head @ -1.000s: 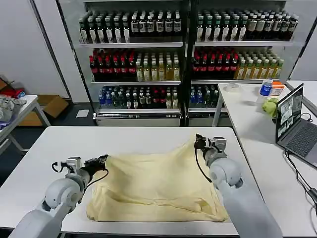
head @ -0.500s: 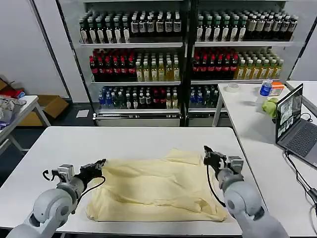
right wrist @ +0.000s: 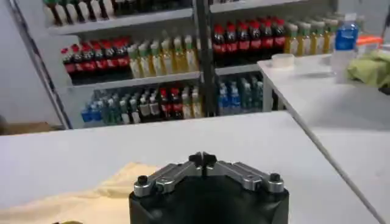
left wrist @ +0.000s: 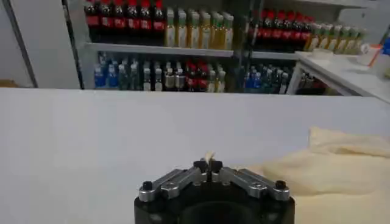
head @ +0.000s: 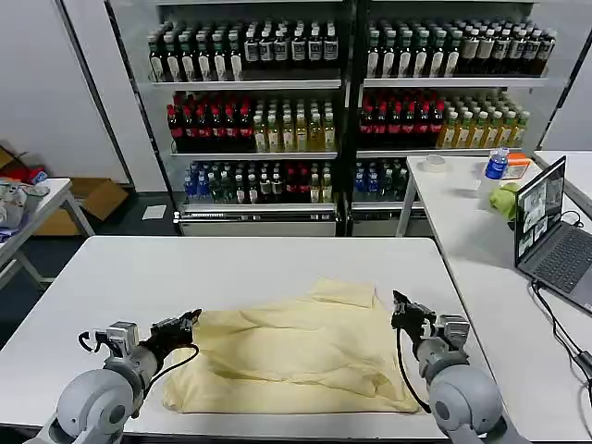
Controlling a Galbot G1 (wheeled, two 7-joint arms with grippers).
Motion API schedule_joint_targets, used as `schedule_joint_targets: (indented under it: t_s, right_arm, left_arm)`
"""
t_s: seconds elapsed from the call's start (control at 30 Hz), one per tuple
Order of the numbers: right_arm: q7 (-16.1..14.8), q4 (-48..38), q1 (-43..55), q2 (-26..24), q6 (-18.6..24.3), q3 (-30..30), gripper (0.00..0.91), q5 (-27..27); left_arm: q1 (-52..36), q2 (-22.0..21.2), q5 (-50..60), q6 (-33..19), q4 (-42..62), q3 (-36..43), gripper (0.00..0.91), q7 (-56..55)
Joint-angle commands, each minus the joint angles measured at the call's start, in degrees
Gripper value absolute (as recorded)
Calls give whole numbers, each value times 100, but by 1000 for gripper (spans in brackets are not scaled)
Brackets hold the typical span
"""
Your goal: Fold and organize the clothes.
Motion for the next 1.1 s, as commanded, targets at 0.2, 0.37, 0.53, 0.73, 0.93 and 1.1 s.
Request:
schedule_joint_targets:
  t_s: [0.2,0.37,0.53,0.73,0.93,1.1]
  right_arm:
    - [889,-1888,1471,828,8,-509,907,1]
    - [936,-2390,1774,1087,7,-535,907,18]
    - [958,-2744,1939,1288,7,-604,907,68]
    - [997,-2886,1975,1483,7,-637,907,131]
    - [936,-2822,1958,1539,6,-685,564,157]
    - [960,-2917,1976,1574,10,-666,151,177]
  left_arm:
    - [28,28,-8,2,17,4,10,30]
    - [29,42,-9,1,41,16,10,41]
    - [22,45,-13,2,55,9,10,48]
    - [23,34,-13,2,59,14,10,55]
    - [19,40,-14,1,76,-1,10,55]
    - [20,35,-19,2,72,-2,10,56]
